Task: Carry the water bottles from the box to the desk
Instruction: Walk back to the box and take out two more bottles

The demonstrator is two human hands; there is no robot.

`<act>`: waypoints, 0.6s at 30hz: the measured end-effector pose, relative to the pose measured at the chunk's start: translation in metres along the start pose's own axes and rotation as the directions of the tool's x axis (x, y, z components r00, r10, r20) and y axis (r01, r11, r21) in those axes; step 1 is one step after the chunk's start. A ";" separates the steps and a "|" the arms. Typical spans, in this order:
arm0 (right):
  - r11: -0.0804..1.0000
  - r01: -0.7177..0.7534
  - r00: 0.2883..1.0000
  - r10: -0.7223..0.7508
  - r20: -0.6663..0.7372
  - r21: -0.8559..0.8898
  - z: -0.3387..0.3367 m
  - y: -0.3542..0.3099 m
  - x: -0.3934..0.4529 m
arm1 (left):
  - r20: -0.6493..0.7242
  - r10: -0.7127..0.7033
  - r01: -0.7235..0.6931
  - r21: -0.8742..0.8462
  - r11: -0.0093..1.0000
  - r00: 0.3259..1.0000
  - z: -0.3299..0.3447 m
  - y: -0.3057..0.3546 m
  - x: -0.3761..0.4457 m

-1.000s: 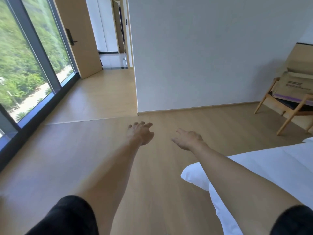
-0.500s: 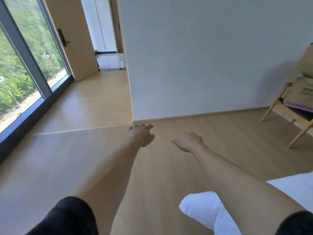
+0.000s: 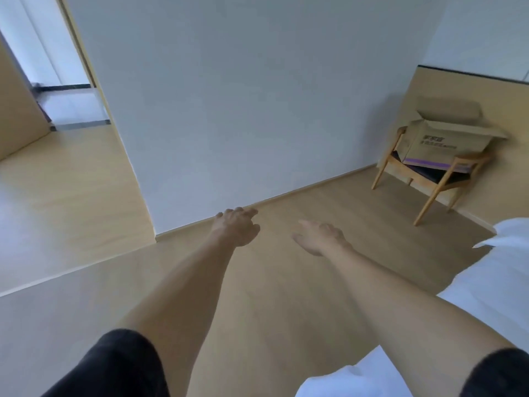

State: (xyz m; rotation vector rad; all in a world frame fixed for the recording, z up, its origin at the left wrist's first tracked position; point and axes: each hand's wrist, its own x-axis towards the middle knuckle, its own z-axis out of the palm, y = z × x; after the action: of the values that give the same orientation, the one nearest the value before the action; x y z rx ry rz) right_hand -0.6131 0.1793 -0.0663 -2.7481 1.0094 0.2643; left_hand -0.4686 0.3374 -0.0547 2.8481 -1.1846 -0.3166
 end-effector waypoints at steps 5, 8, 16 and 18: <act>0.995 -0.095 0.995 0.095 -0.034 0.014 -0.029 -0.003 0.069 | 0.006 0.107 -0.107 0.043 0.993 0.994 -0.027 -0.003 0.099; 0.987 -0.154 0.987 0.156 -0.035 0.033 -0.041 0.008 0.097 | 0.026 0.189 -0.190 0.057 0.980 0.982 -0.034 0.014 0.143; 0.948 -0.312 0.949 0.314 -0.033 0.057 -0.058 0.060 0.167 | 0.058 0.342 -0.345 0.060 0.937 0.938 -0.038 0.071 0.241; 0.938 -0.338 0.939 0.342 -0.034 0.078 -0.060 0.076 0.190 | 0.062 0.366 -0.371 0.085 0.925 0.928 -0.038 0.086 0.267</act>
State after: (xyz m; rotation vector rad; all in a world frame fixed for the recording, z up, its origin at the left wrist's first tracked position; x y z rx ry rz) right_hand -0.5146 -0.0100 -0.0625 -2.5139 1.4775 0.2106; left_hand -0.3367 0.0866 -0.0532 2.6217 -1.7501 -0.3122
